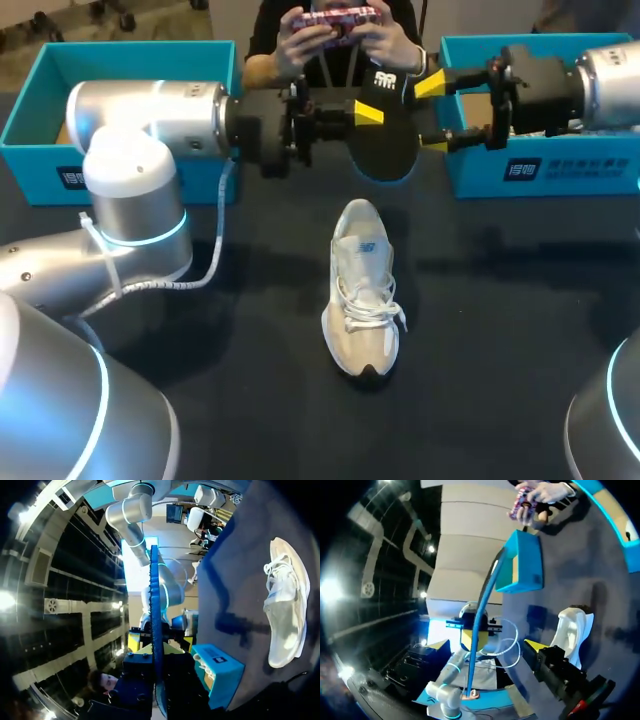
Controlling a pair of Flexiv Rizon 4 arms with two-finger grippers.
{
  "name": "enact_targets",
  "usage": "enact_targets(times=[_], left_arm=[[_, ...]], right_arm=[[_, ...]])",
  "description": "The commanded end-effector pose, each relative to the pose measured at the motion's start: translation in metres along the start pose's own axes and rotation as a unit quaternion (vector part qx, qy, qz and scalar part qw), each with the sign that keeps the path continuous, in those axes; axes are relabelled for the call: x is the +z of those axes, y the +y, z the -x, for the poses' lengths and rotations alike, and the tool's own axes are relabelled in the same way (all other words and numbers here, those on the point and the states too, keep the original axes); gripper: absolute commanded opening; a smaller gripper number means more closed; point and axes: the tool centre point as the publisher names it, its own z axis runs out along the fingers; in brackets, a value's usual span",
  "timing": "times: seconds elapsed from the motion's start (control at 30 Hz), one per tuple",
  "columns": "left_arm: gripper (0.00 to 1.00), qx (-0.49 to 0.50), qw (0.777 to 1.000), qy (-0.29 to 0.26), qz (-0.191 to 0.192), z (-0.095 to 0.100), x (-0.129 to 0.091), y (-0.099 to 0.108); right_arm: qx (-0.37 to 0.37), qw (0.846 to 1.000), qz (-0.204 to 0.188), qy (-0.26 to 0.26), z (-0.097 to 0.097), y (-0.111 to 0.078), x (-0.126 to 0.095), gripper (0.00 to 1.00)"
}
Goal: Take the shoe out of the shoebox, open the shoe tongue, remove and reinsert the insole, then place the shoe into the shoebox
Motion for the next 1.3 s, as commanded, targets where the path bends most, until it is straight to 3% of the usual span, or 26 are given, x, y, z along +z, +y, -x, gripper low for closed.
enact_targets(times=[0.03, 0.3, 0.57, 1.03, 1.07, 1.17, 1.2, 1.23, 1.27, 1.3], left_arm=[[0.00, -0.004, 1.000, 0.002, -0.002, 0.003, -0.006, -0.007], [0.00, -0.014, 1.000, 0.004, -0.007, 0.006, -0.007, -0.016], [0.00, -0.013, 1.000, 0.019, -0.008, 0.011, -0.013, -0.021], [0.00, -0.011, 1.000, 0.023, -0.006, 0.011, -0.014, -0.020], [0.00, -0.044, 0.999, 0.029, -0.001, 0.011, -0.013, -0.021], [0.00, -0.253, 0.967, 0.027, 0.018, 0.018, -0.013, -0.031], [0.00, -0.296, 0.954, 0.032, 0.034, 0.020, -0.013, -0.031], [0.00, -0.319, 0.947, 0.041, 0.022, 0.021, -0.014, -0.032], [0.00, -0.379, 0.922, 0.069, 0.040, 0.024, -0.017, -0.035], [0.00, -0.417, 0.906, 0.071, 0.028, 0.027, -0.018, -0.036]], right_arm=[[-0.016, 1.000, -0.012, 0.009, 0.003, -0.008, -0.011, 1.00], [-0.035, 0.999, -0.026, 0.021, 0.006, -0.023, -0.027, 1.00], [-0.014, 0.999, -0.023, 0.022, 0.018, -0.036, -0.056, 1.00], [-0.014, 0.999, -0.023, 0.022, 0.018, -0.036, -0.056, 1.00], [-0.014, 0.999, -0.023, 0.022, 0.018, -0.036, -0.056, 1.00], [-0.014, 0.999, -0.023, 0.022, 0.018, -0.036, -0.056, 1.00], [-0.014, 0.999, -0.023, 0.022, 0.018, -0.036, -0.056, 1.00], [-0.014, 0.999, -0.023, 0.022, 0.018, -0.036, -0.056, 1.00], [-0.014, 0.999, -0.023, 0.022, 0.018, -0.036, -0.056, 1.00], [-0.014, 0.999, -0.023, 0.022, 0.018, -0.036, -0.056, 1.00]])
